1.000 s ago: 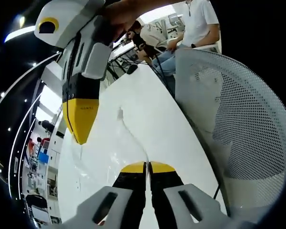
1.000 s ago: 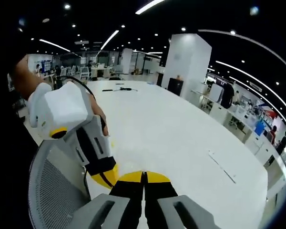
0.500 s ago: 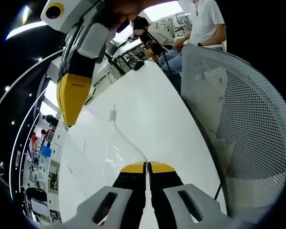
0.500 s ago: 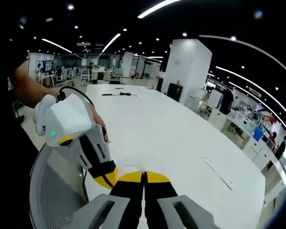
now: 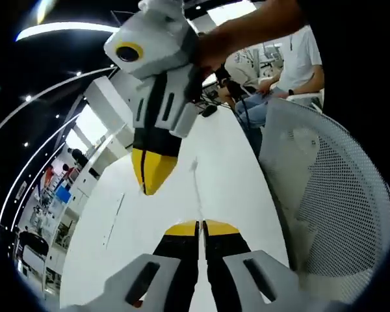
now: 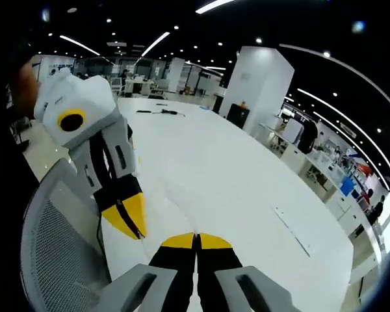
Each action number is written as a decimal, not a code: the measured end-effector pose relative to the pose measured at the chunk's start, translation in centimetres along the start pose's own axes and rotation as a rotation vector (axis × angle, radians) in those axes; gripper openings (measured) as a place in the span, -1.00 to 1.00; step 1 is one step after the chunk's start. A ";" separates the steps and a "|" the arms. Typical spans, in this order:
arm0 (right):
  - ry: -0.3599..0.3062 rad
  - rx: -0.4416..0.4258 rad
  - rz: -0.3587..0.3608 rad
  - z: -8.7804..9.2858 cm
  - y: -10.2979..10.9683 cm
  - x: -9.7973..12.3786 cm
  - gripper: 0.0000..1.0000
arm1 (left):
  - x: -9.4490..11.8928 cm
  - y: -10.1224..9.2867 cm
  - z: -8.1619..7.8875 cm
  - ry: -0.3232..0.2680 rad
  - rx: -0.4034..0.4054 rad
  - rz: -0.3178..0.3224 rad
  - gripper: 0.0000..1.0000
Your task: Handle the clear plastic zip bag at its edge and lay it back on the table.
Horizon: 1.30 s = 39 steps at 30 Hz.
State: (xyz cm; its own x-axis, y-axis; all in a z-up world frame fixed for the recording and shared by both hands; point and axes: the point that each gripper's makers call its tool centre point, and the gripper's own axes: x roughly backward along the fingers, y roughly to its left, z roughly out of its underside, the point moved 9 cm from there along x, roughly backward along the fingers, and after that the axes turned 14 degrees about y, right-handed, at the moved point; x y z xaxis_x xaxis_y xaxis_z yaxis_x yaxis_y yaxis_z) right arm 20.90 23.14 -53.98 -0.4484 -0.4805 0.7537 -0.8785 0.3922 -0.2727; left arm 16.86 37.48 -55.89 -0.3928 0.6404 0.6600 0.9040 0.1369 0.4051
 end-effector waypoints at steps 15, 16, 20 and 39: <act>0.022 0.060 -0.003 0.9 -0.1 -2.3 -1.00 | 4.3 0.1 1.7 -0.049 0.254 -0.053 -0.82; 0.023 0.063 -0.005 0.9 -0.1 -2.4 -1.00 | 4.5 0.1 2.0 -0.045 0.270 -0.059 -0.80; 0.025 0.070 -0.014 0.8 0.1 -2.6 -1.00 | 5.1 0.2 2.6 -0.041 0.313 -0.081 -0.74; 0.080 0.117 -0.026 2.0 0.9 -5.1 -1.00 | 6.7 -0.6 5.5 -0.010 0.490 -0.122 -0.52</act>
State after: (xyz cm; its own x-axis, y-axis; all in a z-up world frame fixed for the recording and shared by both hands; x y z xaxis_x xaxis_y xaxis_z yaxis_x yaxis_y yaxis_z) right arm 22.04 24.40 -59.22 -0.4150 -0.4236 0.8052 -0.9049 0.2844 -0.3167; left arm 14.62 45.81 -55.21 -0.5013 0.6042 0.6194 0.8254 0.5487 0.1327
